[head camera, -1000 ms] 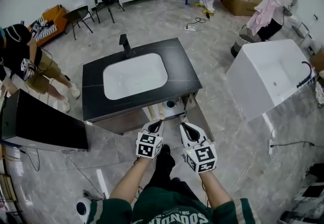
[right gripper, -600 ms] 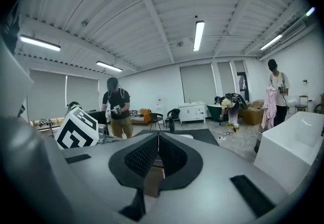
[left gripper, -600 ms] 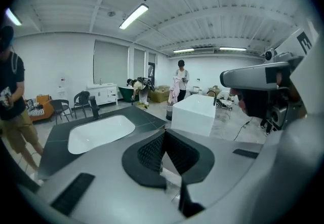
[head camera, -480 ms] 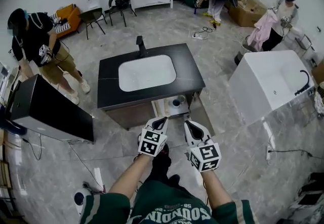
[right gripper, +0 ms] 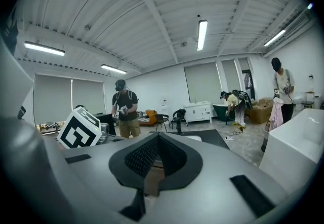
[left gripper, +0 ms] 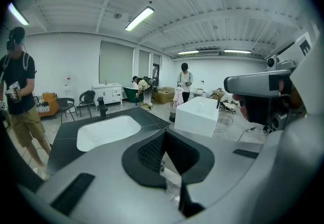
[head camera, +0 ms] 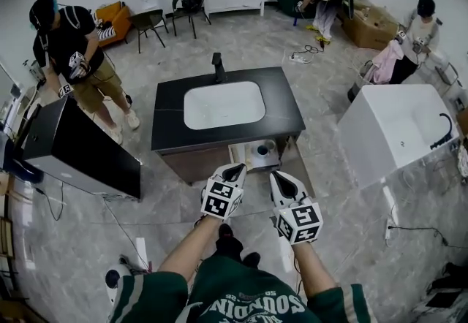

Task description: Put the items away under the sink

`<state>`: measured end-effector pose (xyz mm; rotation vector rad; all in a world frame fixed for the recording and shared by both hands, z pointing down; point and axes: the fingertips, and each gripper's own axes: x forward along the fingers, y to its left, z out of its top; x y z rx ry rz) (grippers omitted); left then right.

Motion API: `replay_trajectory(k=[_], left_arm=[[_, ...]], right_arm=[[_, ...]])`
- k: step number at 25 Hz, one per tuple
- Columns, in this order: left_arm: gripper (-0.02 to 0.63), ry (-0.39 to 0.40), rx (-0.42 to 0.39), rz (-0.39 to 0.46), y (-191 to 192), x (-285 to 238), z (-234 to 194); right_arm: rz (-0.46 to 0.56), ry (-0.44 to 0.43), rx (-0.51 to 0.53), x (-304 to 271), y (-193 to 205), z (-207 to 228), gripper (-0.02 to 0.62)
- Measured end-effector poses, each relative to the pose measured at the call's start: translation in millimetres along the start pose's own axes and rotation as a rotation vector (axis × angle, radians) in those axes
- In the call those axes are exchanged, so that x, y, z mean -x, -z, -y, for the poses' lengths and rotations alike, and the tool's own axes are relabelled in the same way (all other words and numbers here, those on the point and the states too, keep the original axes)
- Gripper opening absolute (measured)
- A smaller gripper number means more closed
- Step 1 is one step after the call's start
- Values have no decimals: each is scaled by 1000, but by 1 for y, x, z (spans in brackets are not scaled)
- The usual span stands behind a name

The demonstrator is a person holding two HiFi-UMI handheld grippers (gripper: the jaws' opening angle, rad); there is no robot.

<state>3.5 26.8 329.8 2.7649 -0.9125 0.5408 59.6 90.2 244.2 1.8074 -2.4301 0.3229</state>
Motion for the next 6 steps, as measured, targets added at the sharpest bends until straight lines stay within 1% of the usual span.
replay_trajectory(k=[6], left_arm=[[11, -7, 15, -5, 0, -4, -8]], right_arm=[[6, -8, 11, -8, -2, 1, 41]])
